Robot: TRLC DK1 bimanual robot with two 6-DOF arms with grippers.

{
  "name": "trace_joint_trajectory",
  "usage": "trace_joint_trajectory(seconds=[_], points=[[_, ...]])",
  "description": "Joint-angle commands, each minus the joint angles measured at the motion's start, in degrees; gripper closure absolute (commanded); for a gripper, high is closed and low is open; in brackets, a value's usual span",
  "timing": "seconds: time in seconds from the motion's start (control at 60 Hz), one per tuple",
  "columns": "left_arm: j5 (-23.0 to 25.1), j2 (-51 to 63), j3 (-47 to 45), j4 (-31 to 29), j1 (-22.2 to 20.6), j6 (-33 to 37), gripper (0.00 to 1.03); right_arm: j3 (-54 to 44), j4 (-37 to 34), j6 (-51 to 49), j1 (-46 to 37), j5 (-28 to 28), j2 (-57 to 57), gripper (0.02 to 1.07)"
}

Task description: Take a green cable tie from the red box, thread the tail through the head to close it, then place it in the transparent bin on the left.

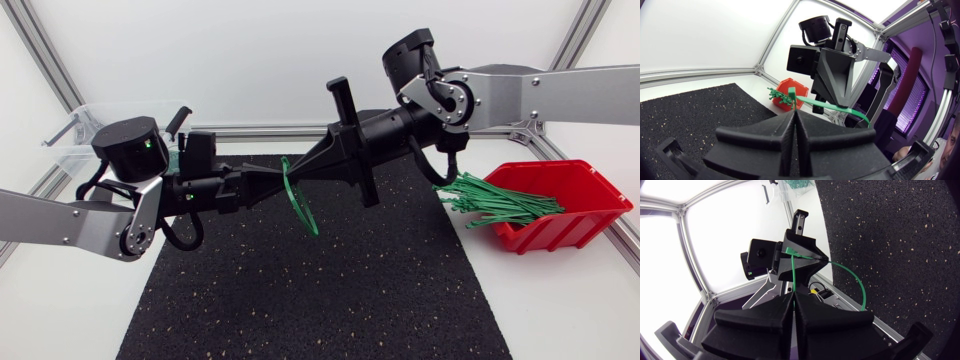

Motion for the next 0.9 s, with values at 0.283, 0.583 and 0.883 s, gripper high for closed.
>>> trace_joint_trajectory(seconds=[0.283,0.583,0.883], points=[[0.8,-1.5,-0.7,0.9,-0.5,-0.5,1.00,-0.2,0.6,1.2,0.3,-0.5,0.7,1.01],[0.8,-0.6,-0.7,0.9,-0.5,-0.2,1.00,-0.4,0.5,1.3,0.3,-0.5,-1.1,1.01],[0.8,-0.4,-0.7,0.9,-0.5,0.1,1.00,-0.4,0.4,1.3,0.3,-0.5,-2.1,1.01]])
